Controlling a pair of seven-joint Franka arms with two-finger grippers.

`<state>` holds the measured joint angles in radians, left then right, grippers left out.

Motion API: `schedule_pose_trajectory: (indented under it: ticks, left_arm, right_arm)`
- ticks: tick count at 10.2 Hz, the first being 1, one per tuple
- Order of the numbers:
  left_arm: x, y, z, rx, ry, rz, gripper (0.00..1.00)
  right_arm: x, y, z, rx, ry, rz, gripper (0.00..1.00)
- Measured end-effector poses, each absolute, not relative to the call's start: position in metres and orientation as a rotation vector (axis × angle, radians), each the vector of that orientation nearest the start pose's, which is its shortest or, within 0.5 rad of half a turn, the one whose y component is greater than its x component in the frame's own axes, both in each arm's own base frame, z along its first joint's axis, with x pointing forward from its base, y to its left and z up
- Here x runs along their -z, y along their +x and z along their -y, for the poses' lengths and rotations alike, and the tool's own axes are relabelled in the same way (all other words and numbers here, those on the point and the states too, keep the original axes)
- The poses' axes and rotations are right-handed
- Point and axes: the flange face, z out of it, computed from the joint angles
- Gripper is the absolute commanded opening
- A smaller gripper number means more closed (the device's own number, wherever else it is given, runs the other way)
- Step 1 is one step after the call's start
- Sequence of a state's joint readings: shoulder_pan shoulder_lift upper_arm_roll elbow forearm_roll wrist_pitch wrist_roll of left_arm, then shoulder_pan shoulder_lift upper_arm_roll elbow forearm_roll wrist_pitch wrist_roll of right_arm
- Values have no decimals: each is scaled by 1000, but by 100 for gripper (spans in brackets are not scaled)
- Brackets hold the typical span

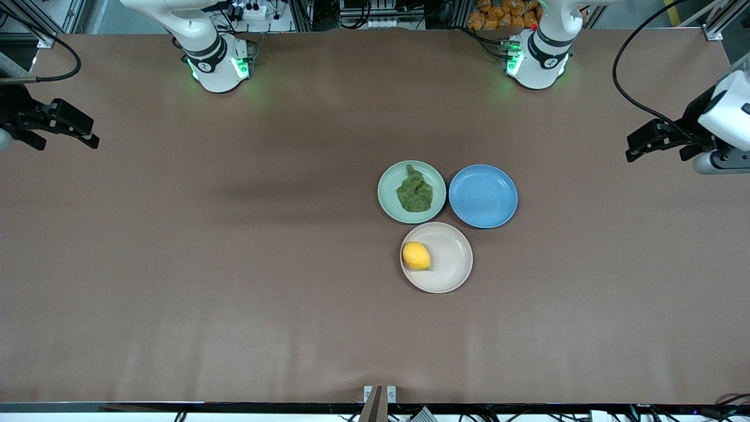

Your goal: Place lemon and lettuce in plates

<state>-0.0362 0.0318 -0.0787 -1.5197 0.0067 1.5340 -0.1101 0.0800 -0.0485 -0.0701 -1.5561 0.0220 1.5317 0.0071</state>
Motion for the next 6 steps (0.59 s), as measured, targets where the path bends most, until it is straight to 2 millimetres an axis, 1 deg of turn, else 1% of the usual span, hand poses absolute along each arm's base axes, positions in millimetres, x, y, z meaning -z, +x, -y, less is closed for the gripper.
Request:
schedule_pose_trajectory:
  ticks: [2,6]
  left_arm:
    - [-628,556,71,-28,-3134,-32,100]
    - [-628,556,71,-28,-3133,-32,100]
  right_arm:
    - [-654,536,-7,37,-3116,6,100]
    - [-654,536,-7,36,-3117,8,100]
